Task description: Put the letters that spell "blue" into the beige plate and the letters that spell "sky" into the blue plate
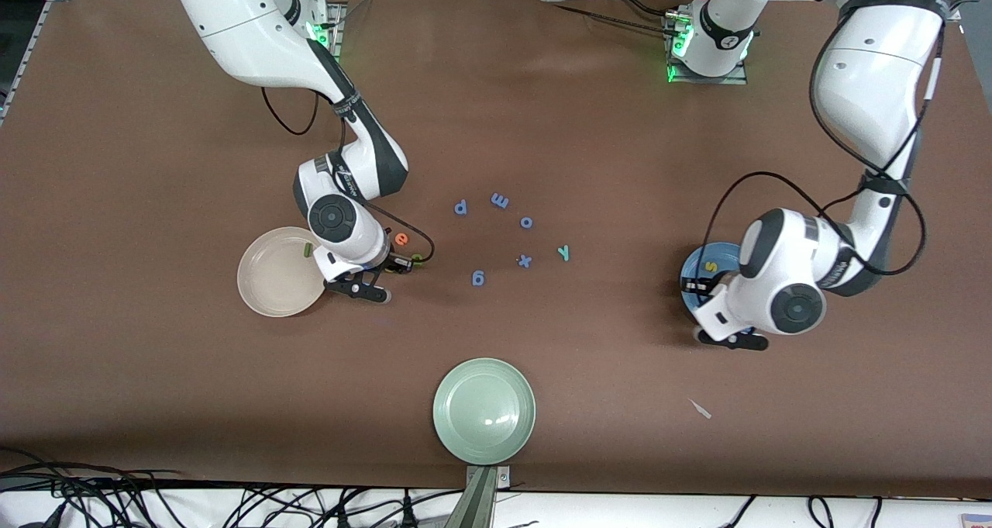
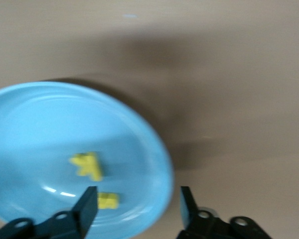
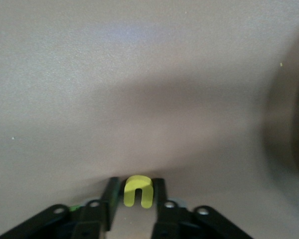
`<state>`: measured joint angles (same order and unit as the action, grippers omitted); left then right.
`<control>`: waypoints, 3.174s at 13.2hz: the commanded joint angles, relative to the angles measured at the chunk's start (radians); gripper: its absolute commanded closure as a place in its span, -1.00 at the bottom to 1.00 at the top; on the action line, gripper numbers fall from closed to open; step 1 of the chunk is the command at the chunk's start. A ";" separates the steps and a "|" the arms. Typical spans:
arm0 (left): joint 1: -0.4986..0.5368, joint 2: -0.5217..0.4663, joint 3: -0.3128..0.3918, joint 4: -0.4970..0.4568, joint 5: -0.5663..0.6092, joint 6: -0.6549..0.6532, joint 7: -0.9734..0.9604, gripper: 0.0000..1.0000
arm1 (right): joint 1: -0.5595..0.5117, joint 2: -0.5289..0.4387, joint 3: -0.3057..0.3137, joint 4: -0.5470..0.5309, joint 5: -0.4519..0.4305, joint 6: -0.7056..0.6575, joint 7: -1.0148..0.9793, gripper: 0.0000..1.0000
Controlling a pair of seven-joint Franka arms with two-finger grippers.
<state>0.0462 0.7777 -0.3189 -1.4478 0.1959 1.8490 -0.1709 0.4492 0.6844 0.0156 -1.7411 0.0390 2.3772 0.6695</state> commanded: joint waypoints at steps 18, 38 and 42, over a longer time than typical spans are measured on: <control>-0.289 0.025 -0.066 -0.169 0.019 0.357 -0.585 -0.23 | -0.015 -0.140 -0.174 -0.034 0.068 -0.242 -0.382 -0.42; 0.098 -0.100 -0.060 -0.163 0.031 0.095 0.026 0.77 | 0.020 -0.167 0.060 -0.276 0.026 0.100 0.053 -0.35; 0.121 -0.104 -0.063 -0.157 0.056 0.092 0.079 -1.00 | 0.017 -0.155 0.055 -0.270 -0.011 0.126 0.053 -0.30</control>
<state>0.1713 0.6855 -0.3676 -1.6029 0.2169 1.9449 -0.1070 0.4640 0.5497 0.0731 -1.9854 0.0500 2.4746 0.7085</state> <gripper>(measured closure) 0.577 0.344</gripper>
